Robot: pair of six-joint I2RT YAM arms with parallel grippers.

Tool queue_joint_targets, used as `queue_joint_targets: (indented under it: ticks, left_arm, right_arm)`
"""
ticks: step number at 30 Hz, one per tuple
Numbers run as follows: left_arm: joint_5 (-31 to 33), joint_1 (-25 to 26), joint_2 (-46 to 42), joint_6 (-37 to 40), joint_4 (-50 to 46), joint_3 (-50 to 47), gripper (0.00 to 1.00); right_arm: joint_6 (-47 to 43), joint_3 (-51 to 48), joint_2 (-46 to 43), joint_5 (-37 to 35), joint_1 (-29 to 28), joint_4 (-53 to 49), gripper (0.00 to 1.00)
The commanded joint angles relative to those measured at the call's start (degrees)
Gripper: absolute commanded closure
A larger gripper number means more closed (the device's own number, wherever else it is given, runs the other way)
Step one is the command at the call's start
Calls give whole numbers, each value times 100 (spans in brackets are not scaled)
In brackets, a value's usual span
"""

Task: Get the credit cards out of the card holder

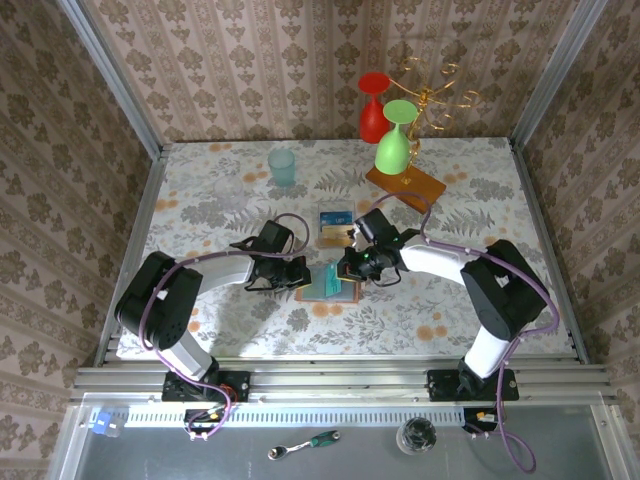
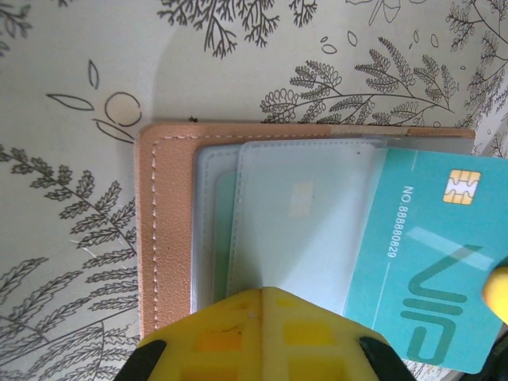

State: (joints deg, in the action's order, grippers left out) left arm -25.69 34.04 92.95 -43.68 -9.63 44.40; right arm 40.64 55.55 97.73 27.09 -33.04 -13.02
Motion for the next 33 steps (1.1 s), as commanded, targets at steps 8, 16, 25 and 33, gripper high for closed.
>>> queue_joint_targets:
  ticks: [8,16,25,33]
  left_arm:
    - [73,-56,-236,-25,-156,-76,100]
    - [95,-95,-476,-88,-63,-134,97]
    - [150,-159,-736,-182,74,-378,94]
    - [100,-273,-936,-200,111,-550,94]
  right_arm:
    - [-826,548,-241,-509,52,-1111,95]
    - [-2085,1258,-160,-933,61,-2086,97]
    - [-4617,2361,263,-1556,41,-3157,97]
    - [-6741,3210,593,-2164,38,-3846,99]
